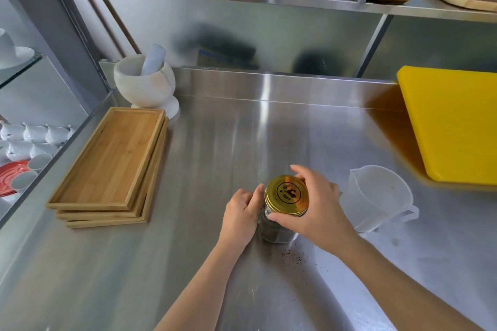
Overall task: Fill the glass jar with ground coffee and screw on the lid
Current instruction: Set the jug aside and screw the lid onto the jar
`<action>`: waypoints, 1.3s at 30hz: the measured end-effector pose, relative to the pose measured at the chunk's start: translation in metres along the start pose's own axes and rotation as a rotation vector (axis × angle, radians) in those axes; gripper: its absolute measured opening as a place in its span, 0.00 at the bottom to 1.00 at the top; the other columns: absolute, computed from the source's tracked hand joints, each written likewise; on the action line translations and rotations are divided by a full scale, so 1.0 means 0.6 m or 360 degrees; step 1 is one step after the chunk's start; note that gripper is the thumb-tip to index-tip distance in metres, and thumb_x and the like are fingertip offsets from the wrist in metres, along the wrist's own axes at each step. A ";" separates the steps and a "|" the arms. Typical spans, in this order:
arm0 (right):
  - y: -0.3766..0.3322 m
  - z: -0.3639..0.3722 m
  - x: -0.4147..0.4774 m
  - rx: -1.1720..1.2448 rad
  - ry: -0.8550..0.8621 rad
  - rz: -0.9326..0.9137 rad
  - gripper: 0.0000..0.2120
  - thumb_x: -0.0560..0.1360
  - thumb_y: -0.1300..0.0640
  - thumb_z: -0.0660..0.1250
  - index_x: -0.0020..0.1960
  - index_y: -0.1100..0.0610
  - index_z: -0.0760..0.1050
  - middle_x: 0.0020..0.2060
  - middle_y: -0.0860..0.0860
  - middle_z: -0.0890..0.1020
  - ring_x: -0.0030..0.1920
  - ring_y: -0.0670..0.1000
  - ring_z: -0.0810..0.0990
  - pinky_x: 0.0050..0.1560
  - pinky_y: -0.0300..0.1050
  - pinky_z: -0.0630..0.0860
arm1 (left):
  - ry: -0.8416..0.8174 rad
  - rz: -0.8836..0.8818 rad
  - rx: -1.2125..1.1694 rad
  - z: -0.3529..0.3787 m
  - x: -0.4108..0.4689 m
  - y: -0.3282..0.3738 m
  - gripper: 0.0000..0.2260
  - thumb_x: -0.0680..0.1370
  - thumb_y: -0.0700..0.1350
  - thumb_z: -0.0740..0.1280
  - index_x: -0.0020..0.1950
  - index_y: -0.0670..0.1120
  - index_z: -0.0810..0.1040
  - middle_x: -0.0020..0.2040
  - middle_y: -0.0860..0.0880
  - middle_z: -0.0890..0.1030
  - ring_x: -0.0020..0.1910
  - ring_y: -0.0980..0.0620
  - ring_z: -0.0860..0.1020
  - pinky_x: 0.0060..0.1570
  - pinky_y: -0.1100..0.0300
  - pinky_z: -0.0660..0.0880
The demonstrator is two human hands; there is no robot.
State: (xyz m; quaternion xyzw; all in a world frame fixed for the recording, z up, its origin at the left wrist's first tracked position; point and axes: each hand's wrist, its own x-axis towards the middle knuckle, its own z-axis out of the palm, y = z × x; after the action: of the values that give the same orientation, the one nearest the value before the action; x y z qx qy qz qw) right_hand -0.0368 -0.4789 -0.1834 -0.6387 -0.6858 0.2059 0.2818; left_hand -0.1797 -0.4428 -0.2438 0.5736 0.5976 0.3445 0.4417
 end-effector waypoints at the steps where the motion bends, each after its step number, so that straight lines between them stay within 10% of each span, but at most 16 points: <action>1: -0.006 0.009 -0.004 -0.0113 0.0117 0.0048 0.45 0.57 0.31 0.69 0.68 0.49 0.60 0.56 0.44 0.72 0.58 0.45 0.70 0.61 0.47 0.61 | -0.0002 -0.0001 -0.0003 0.001 -0.001 -0.001 0.23 0.79 0.55 0.57 0.29 0.42 0.68 0.34 0.50 0.68 0.33 0.53 0.68 0.36 0.58 0.64; 6: -0.004 0.010 -0.004 0.0050 0.0004 0.0043 0.49 0.56 0.27 0.65 0.71 0.44 0.51 0.57 0.40 0.64 0.62 0.45 0.65 0.65 0.56 0.65 | -0.0032 -0.0015 0.0013 -0.002 0.002 0.000 0.24 0.79 0.55 0.57 0.31 0.38 0.70 0.35 0.49 0.69 0.34 0.51 0.69 0.40 0.54 0.65; 12: 0.005 -0.029 0.012 0.0263 -0.0500 -0.0118 0.42 0.67 0.53 0.73 0.67 0.33 0.48 0.63 0.36 0.66 0.65 0.41 0.65 0.69 0.53 0.65 | 0.0016 0.0013 -0.0037 0.001 -0.001 0.003 0.22 0.79 0.54 0.57 0.27 0.45 0.64 0.34 0.51 0.68 0.33 0.53 0.67 0.35 0.59 0.64; 19: -0.024 -0.005 0.006 -0.0444 -0.0002 0.0022 0.48 0.59 0.27 0.64 0.71 0.50 0.55 0.60 0.49 0.71 0.61 0.50 0.69 0.62 0.53 0.67 | 0.0018 -0.0011 -0.0064 0.007 -0.001 -0.002 0.26 0.78 0.57 0.57 0.39 0.33 0.76 0.39 0.46 0.72 0.38 0.49 0.71 0.43 0.50 0.70; 22: -0.014 -0.014 0.013 0.0001 -0.0151 0.0100 0.43 0.61 0.34 0.71 0.69 0.47 0.57 0.59 0.45 0.68 0.62 0.48 0.67 0.64 0.55 0.67 | 0.0006 -0.0009 -0.0061 0.003 -0.002 0.001 0.25 0.79 0.55 0.57 0.34 0.35 0.72 0.36 0.49 0.70 0.36 0.50 0.69 0.40 0.54 0.66; 26: 0.005 -0.039 0.022 0.0285 -0.0659 -0.0055 0.37 0.66 0.51 0.76 0.64 0.35 0.56 0.61 0.35 0.66 0.61 0.32 0.66 0.61 0.29 0.67 | 0.0003 -0.0014 -0.0061 0.003 -0.001 0.001 0.22 0.79 0.54 0.58 0.31 0.40 0.68 0.35 0.49 0.71 0.34 0.51 0.69 0.38 0.57 0.65; 39: 0.020 -0.007 -0.003 0.0362 -0.0242 -0.0002 0.30 0.65 0.49 0.75 0.59 0.41 0.61 0.56 0.33 0.69 0.62 0.45 0.64 0.54 0.28 0.65 | 0.0077 -0.0027 -0.0138 0.008 -0.005 0.010 0.21 0.79 0.52 0.59 0.25 0.51 0.66 0.31 0.53 0.69 0.31 0.55 0.68 0.32 0.64 0.63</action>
State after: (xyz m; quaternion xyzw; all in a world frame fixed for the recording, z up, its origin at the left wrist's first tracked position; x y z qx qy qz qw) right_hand -0.0250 -0.4797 -0.1881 -0.5847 -0.6779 0.3300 0.2996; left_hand -0.1732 -0.4457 -0.2399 0.5403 0.5974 0.3803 0.4545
